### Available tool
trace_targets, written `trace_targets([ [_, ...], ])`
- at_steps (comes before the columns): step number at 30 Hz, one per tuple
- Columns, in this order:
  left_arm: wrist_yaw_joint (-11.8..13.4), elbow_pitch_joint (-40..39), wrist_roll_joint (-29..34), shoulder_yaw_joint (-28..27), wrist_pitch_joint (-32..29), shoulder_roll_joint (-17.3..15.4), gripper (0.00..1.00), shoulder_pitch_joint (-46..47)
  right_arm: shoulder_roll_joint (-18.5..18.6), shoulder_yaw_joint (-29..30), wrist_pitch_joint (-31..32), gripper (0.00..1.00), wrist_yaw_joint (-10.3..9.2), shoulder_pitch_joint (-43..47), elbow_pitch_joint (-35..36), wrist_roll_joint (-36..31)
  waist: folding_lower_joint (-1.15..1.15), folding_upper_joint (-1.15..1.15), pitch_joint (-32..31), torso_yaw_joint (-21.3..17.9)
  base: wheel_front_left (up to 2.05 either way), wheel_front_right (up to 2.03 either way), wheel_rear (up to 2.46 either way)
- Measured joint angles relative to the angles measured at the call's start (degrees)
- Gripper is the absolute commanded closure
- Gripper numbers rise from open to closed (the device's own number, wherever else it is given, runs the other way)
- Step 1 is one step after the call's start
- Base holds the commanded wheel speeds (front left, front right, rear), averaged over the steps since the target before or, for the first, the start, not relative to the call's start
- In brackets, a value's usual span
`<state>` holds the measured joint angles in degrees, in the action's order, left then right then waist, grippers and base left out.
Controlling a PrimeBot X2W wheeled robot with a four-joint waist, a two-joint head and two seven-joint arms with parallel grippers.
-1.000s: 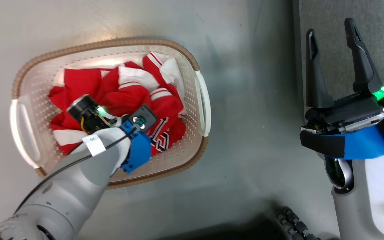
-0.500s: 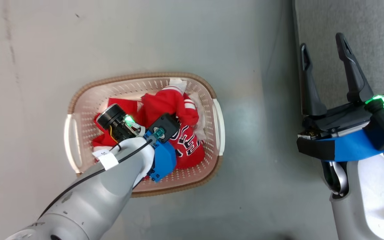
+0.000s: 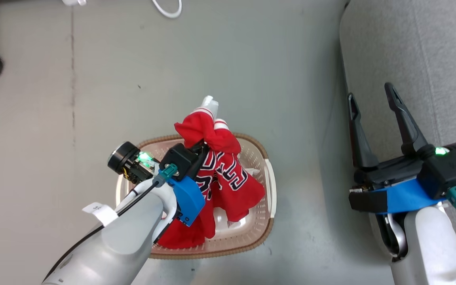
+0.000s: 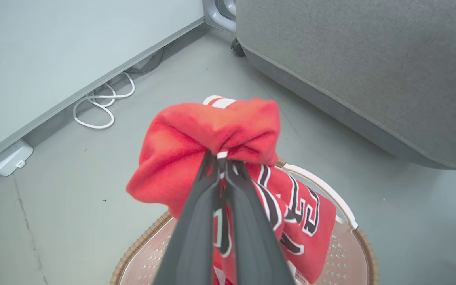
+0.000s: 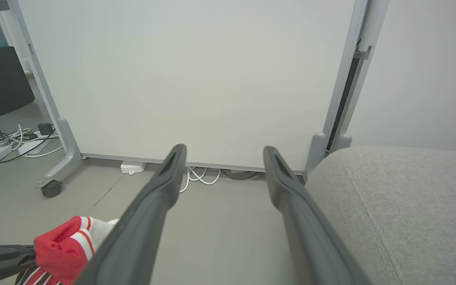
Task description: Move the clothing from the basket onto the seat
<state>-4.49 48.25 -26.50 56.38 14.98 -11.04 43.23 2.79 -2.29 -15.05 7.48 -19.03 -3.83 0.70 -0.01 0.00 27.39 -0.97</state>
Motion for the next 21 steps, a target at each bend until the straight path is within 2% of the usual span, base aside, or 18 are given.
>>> trace_targets([
  [10, 0.4, -7.4, 3.7, -9.3, 0.0, -0.3, 1.00, -3.4, 0.0, 0.0, 0.0, 0.00, 0.00, 4.1, -1.5, 0.9, 0.00, 0.00, -8.7, 1.0, 0.00, 0.00, 0.00],
  [21, -0.6, -12.5, 7.5, -14.3, 0.0, 0.4, 1.00, -4.5, 0.0, -0.5, 0.0, 0.00, 0.00, 7.7, -2.8, 1.9, 0.00, 0.00, -16.4, 1.4, 0.00, 0.00, 0.00],
])
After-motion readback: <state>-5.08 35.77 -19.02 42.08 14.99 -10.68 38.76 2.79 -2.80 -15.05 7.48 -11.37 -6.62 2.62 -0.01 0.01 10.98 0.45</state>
